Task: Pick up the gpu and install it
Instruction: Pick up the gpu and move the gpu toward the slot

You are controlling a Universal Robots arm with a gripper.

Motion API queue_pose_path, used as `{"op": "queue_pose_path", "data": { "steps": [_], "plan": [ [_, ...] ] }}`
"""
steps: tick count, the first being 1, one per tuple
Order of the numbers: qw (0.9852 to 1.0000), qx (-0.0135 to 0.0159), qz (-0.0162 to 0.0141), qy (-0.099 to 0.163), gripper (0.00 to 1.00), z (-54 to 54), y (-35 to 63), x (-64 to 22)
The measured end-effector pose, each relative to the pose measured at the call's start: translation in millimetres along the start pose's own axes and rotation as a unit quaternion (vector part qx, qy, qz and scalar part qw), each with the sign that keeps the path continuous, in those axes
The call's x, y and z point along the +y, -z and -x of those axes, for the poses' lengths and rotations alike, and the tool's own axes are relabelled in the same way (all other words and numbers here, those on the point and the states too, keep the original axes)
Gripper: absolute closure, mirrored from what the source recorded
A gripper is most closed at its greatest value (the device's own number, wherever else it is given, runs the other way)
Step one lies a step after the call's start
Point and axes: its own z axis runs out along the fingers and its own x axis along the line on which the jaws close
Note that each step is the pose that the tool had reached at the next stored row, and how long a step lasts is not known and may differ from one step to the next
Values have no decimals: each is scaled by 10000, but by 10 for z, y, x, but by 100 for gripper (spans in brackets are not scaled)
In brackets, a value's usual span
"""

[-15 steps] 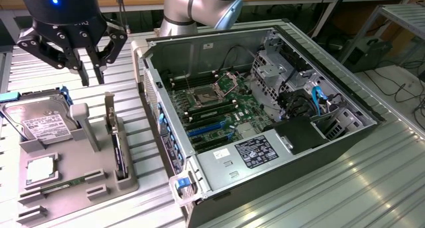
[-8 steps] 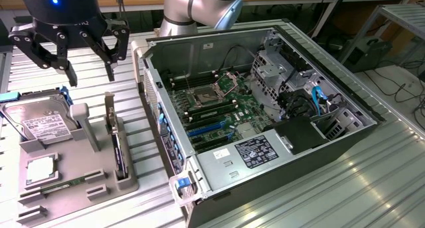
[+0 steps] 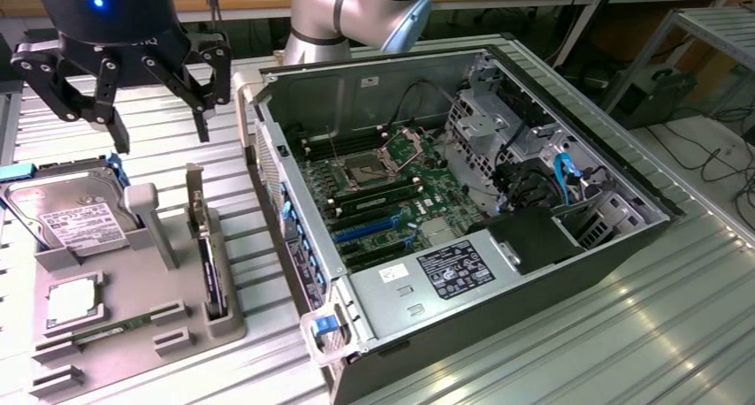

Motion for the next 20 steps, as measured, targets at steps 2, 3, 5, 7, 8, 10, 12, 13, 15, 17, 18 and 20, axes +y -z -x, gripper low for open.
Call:
{"op": "queue_pose_path", "data": {
  "steps": [2,3,5,7,8,10,12,13,15,17,18,20],
  "plan": [
    [10000,-1,-31,30,28,0,-12,-1],
    [10000,0,-32,35,28,0,-23,-3],
    [10000,-1,-33,35,28,0,-39,-16],
    [10000,-1,-32,37,28,0,-55,-21],
    [10000,-1,-32,39,28,0,-61,-22],
    [10000,-1,-28,41,28,0,-75,-23],
    [10000,-1,-24,42,28,0,-90,-24],
    [10000,0,-18,42,28,0,-101,-24],
    [10000,1,-10,43,28,0,-117,-26],
    [10000,1,-1,43,28,-1,-134,-28],
    [10000,3,5,43,28,-1,-143,-28],
    [10000,3,7,44,28,-2,-161,-29]
  ]
}}
